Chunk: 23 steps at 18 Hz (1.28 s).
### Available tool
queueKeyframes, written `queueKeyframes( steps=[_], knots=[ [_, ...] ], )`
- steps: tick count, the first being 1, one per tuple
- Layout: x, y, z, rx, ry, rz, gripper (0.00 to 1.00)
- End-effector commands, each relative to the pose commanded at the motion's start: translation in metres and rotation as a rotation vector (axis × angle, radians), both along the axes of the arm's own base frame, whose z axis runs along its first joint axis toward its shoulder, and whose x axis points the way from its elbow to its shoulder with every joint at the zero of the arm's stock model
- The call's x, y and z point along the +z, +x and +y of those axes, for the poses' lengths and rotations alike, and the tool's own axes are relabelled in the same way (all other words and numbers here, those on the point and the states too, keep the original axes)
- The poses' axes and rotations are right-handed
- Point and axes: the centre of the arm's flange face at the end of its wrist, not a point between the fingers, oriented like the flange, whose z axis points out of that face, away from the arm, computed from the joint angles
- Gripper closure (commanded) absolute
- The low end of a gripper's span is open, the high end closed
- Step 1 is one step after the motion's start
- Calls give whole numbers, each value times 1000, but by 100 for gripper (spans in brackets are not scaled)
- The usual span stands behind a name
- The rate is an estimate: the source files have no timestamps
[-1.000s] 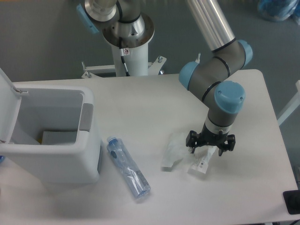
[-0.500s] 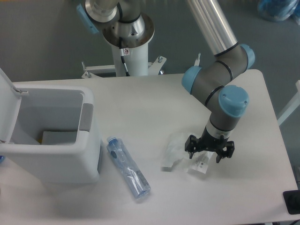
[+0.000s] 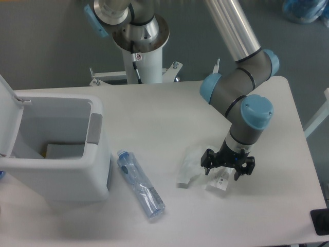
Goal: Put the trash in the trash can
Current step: 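Lower the open gripper onto the wrapper and close on it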
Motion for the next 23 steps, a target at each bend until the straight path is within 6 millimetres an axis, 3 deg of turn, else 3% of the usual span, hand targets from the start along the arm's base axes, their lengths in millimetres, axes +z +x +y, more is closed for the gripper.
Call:
queueKeyframes(
  steps=[3, 4, 6, 11, 16, 20, 23],
  knots=[
    [-3, 2, 1, -5, -1, -2, 4],
    [-3, 2, 2, -6, -1, -1, 10],
    [-4, 4, 3, -8, -2, -4, 32],
    [-4, 8, 3, -11, -4, -8, 59],
    [-11, 14, 1, -27, -9, -11, 62],
    [-11, 14, 1, -28, -7, -12, 79],
    [-10, 15, 0, -29, -7, -17, 100]
  ],
)
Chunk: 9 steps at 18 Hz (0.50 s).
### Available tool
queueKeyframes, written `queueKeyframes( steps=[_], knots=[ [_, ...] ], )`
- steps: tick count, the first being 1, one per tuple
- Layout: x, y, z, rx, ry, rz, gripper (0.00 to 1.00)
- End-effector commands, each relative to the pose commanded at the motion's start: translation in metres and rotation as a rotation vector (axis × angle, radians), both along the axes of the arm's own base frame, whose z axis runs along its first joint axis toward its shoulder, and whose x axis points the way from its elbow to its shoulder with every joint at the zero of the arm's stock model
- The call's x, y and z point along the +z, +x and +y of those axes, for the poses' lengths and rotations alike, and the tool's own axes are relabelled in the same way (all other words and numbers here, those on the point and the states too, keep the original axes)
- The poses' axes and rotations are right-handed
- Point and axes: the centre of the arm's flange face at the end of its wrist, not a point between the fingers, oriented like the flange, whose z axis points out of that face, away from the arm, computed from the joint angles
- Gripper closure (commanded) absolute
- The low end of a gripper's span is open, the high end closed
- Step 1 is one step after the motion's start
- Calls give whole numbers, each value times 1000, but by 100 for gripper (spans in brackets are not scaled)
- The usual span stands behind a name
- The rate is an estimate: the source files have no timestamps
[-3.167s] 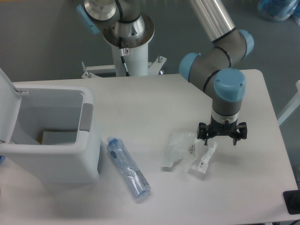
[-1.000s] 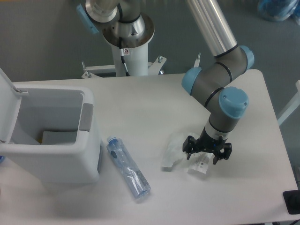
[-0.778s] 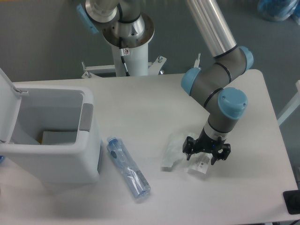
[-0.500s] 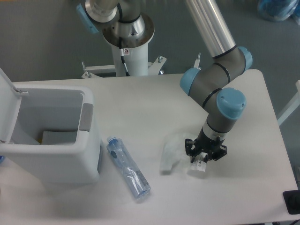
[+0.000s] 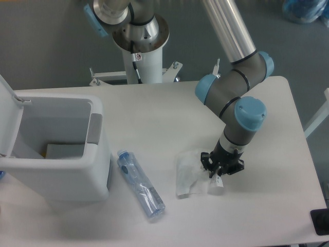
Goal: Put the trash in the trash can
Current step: 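Lower the open gripper onto the wrapper and close on it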
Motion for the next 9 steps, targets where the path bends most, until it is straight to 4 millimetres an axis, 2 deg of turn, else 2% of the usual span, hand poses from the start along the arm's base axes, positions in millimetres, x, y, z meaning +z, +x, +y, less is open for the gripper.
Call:
queueKeyframes(
  steps=[6, 9],
  knots=[
    [4, 2, -2, 0, 1, -2, 100],
    [32, 6, -3, -1, 23, 30, 100]
  ],
)
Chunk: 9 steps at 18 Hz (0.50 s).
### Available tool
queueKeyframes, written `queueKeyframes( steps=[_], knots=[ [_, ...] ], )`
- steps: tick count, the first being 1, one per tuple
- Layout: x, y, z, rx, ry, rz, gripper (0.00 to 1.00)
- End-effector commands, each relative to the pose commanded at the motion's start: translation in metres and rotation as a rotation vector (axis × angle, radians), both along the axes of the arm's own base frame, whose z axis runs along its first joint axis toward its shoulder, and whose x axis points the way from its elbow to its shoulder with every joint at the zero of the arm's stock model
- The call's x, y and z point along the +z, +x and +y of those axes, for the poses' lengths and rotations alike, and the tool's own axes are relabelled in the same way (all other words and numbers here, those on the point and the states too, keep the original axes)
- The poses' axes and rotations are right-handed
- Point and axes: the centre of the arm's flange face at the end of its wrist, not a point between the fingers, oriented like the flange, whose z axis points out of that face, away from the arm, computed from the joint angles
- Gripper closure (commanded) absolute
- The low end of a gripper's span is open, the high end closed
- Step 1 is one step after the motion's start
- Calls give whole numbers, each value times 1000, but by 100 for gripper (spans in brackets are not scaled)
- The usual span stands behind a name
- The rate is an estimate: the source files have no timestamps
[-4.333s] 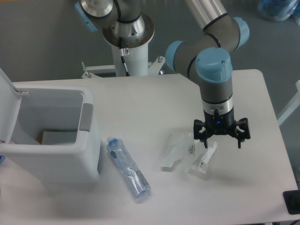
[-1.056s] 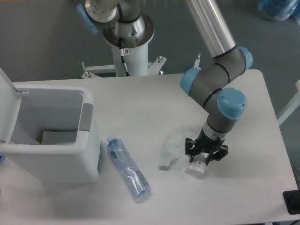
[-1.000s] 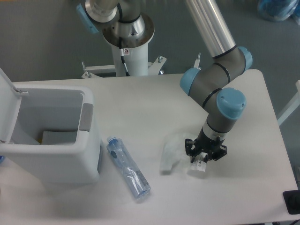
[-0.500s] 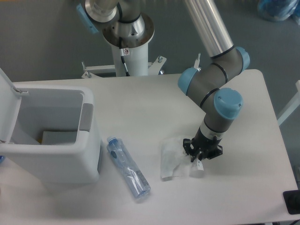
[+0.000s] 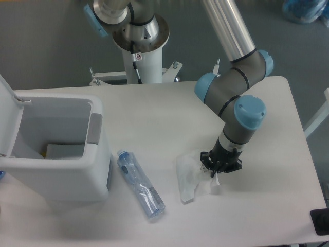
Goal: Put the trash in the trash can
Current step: 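Lower the open gripper onto the wrapper and close on it, then lift the wrapper and carry it over the white trash bin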
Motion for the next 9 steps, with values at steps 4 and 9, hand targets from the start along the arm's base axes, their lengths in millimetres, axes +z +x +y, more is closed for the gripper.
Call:
queueKeyframes(
  steps=[4, 9],
  knots=[
    [60, 14, -4, 7, 53, 68, 100],
    [142, 21, -4, 3, 177, 157, 100]
  ],
)
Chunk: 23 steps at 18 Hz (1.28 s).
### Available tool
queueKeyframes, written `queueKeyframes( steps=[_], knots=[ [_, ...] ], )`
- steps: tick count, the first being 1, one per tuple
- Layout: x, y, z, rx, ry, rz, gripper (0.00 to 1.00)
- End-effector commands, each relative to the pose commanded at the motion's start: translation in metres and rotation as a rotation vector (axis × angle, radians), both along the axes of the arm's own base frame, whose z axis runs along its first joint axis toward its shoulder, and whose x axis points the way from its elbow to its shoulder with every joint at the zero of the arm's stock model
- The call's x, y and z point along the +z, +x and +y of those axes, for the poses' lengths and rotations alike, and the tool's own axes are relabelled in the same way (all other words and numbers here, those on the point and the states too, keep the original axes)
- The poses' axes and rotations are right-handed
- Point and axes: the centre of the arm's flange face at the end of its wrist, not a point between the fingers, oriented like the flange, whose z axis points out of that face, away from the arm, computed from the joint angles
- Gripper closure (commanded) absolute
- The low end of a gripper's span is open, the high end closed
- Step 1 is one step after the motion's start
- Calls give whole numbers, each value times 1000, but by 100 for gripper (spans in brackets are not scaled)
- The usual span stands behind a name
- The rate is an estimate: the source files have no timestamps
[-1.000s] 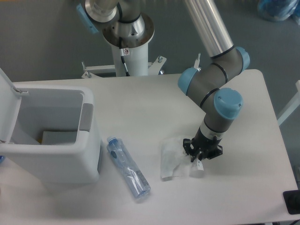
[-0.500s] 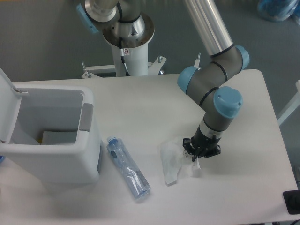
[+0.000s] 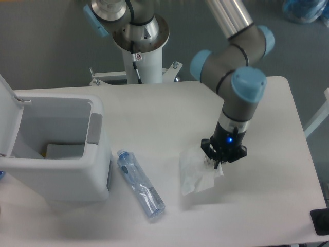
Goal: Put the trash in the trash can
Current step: 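Lift the wrapper and carry it over the white trash bin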
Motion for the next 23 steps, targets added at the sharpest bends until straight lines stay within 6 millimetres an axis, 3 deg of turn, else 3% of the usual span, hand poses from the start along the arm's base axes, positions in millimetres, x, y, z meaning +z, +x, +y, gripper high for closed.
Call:
queueKeyframes(
  steps=[5, 10, 13, 15, 16, 20, 23],
  knots=[
    [99, 11, -13, 69, 256, -9, 100],
    [171, 40, -12, 40, 403, 21, 100],
    [200, 79, 0, 34, 454, -3, 100],
    [222, 90, 3, 45, 484, 3, 100],
    [234, 106, 12, 20, 498, 12, 100],
    [257, 159, 34, -89, 540, 63, 100],
    [264, 188, 44, -144, 551, 69, 100]
  ],
)
